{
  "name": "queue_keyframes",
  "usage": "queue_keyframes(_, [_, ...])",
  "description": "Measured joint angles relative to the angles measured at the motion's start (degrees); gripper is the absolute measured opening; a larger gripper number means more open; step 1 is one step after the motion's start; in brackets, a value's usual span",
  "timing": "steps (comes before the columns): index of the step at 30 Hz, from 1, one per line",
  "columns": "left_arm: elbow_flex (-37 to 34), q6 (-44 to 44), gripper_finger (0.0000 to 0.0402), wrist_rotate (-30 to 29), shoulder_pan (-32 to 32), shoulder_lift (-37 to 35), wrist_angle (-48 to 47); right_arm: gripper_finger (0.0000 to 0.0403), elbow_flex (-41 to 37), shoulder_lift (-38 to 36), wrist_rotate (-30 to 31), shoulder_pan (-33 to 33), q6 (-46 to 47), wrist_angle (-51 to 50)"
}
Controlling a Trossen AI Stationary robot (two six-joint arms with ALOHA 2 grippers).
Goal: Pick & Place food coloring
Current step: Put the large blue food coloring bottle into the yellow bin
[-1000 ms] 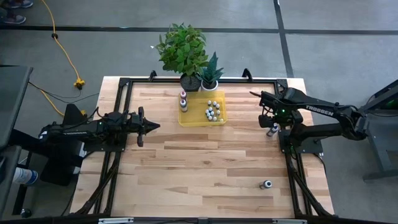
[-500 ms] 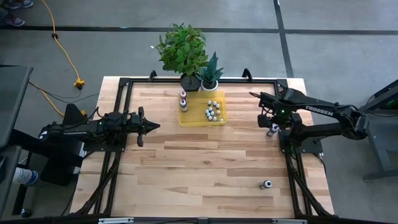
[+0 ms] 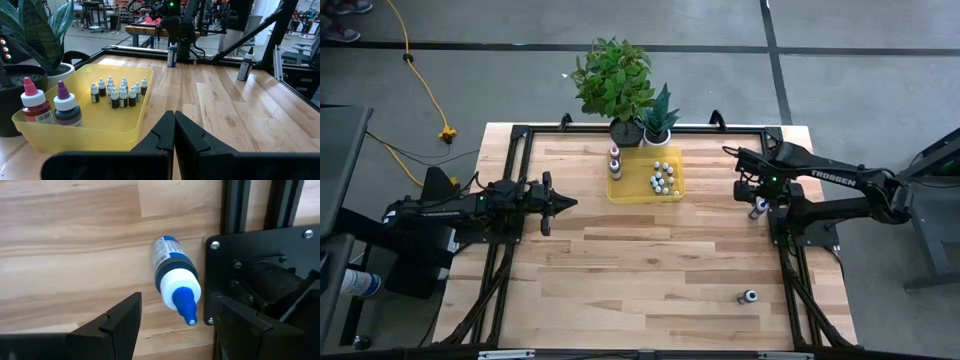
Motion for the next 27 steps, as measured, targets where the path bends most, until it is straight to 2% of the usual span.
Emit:
queue_keyframes(7, [0.0,0.0,0.0,0.0,0.0,0.0,0.0,0.0226,-3.3,0.0,-1.0,0.0,4.1,3.4])
queue_keyframes(16, [0.0,0.0,0.0,0.0,0.0,0.0,0.0,0.022,-3.3,-0.4,1.7,-0.2,5.6,3.5])
queue_keyframes(20, [0.0,0.0,0.0,0.0,0.0,0.0,0.0,0.0191,-3.3,-0.5,2.9,-0.2,5.6,3.3])
queue_keyframes(27, [0.0,0.0,0.0,0.0,0.0,0.0,0.0,0.0115,-3.4,-0.4,3.4,-0.2,4.5,2.9])
